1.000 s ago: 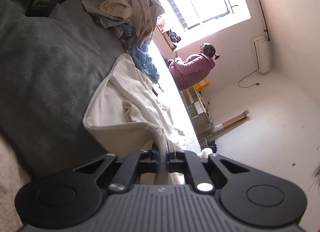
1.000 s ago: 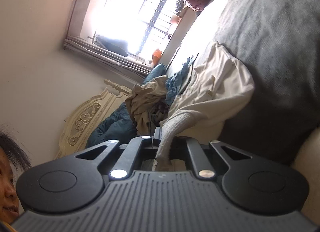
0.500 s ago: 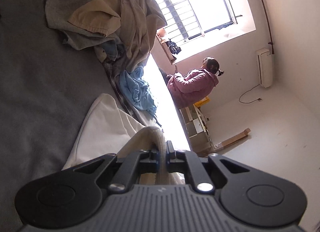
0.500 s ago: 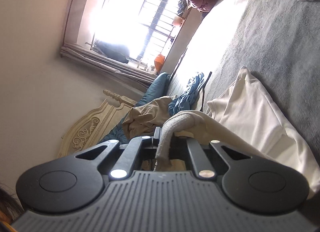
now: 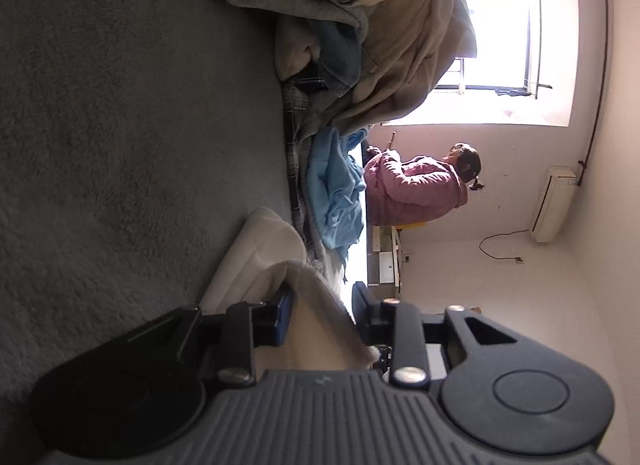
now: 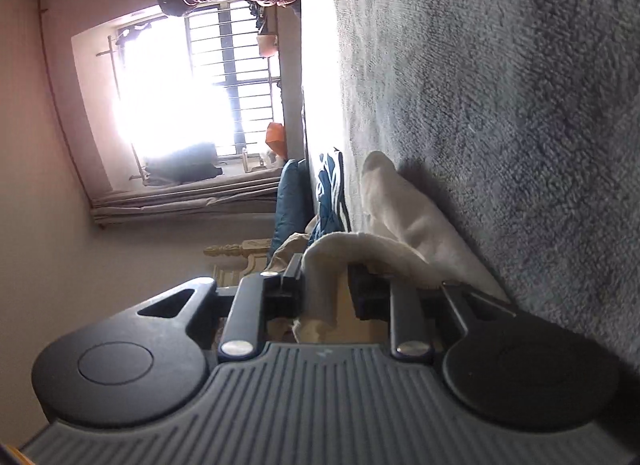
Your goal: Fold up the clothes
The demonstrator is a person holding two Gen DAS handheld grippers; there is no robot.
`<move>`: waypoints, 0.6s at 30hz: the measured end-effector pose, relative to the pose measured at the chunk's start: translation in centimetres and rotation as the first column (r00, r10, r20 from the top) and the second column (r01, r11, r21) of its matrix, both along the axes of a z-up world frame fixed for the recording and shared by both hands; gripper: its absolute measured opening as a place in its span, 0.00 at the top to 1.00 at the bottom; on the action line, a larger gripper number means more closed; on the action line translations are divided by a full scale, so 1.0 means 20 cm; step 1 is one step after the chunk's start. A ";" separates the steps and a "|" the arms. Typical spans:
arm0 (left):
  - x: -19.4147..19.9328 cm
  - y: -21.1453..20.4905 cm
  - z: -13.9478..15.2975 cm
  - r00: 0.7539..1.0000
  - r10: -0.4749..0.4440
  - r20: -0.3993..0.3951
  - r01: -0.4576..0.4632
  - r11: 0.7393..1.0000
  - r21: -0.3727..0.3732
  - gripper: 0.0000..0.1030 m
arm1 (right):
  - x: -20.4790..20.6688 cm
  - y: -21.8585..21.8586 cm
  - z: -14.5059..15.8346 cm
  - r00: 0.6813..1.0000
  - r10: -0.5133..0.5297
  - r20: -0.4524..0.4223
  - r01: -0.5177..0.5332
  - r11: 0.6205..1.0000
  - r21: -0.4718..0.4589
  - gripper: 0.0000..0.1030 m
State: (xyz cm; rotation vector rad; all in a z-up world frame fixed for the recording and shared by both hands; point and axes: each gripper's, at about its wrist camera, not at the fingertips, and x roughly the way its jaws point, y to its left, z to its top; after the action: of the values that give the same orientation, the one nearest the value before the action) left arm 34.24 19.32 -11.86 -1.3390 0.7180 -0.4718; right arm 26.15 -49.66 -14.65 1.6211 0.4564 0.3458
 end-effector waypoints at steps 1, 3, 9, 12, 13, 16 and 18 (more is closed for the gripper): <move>0.01 0.00 0.00 1.000 0.003 0.009 -0.003 1.000 -0.008 0.59 | 0.01 -0.01 0.00 1.000 -0.009 0.022 0.008 1.000 0.012 0.57; 0.03 -0.01 -0.02 1.000 0.011 0.007 -0.011 0.999 -0.039 0.53 | 0.02 -0.05 -0.01 0.998 -0.058 0.027 0.056 0.996 0.064 0.47; 0.02 0.01 -0.03 1.000 0.024 0.004 -0.024 0.994 -0.105 0.40 | -0.02 -0.05 0.11 0.996 -0.084 0.031 0.087 0.991 -0.098 0.45; -0.01 0.03 0.02 0.999 0.045 0.012 -0.044 0.996 -0.079 0.30 | -0.04 0.10 0.36 0.995 0.073 0.072 -0.038 0.917 -0.397 0.45; -0.03 0.04 0.04 0.998 0.053 0.017 -0.052 0.996 -0.071 0.27 | -0.04 0.17 0.44 0.987 0.136 0.081 -0.079 0.866 -0.494 0.45; -0.08 0.07 0.09 0.996 0.083 0.029 -0.082 0.996 -0.046 0.20 | -0.03 0.43 0.69 0.951 0.305 0.059 -0.154 0.628 -0.763 0.45; -0.13 0.10 0.13 0.994 0.099 0.044 -0.099 0.995 -0.014 0.20 | -0.04 0.58 0.82 0.934 0.355 0.044 -0.143 0.484 -0.863 0.46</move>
State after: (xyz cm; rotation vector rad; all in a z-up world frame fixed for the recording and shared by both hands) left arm 31.63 21.27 -9.34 -1.3642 0.6102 -0.4253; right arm 25.35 -38.13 1.74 0.5100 0.5764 0.4236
